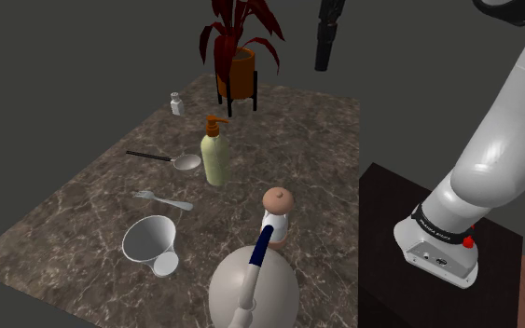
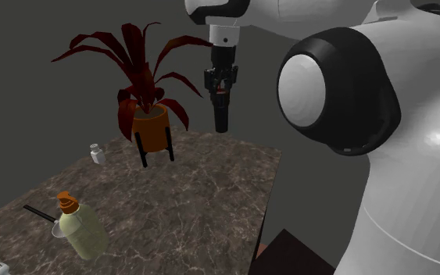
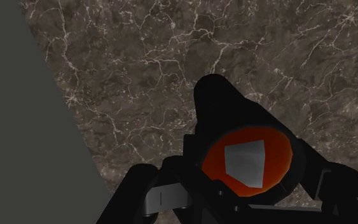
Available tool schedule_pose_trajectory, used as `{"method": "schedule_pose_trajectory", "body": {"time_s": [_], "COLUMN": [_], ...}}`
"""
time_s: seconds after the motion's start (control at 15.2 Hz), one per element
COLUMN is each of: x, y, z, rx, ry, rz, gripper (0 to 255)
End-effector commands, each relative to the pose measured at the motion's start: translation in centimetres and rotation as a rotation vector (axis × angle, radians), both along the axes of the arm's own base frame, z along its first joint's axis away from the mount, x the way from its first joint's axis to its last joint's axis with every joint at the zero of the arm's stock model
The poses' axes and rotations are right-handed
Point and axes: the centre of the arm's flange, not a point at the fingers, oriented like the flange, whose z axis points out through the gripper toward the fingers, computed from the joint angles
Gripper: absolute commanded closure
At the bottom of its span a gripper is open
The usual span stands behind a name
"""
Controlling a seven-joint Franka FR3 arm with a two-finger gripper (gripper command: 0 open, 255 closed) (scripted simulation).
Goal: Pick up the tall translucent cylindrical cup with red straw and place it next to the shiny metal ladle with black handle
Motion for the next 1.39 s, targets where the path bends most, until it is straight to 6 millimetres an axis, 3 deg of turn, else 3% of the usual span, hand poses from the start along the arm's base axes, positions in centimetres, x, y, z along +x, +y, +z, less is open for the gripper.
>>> {"method": "schedule_pose_trajectory", "body": {"time_s": [0.0,0.26,1.32], "x": [0.0,0.0,-1.0], "y": [0.1,0.1,21.2], "z": [1.1,2.9,3.1], "rx": [0.000,0.000,0.000], "ry": [0.000,0.000,0.000], "rz": [0.000,0.000,0.000], "gripper": [255,255,255]}}
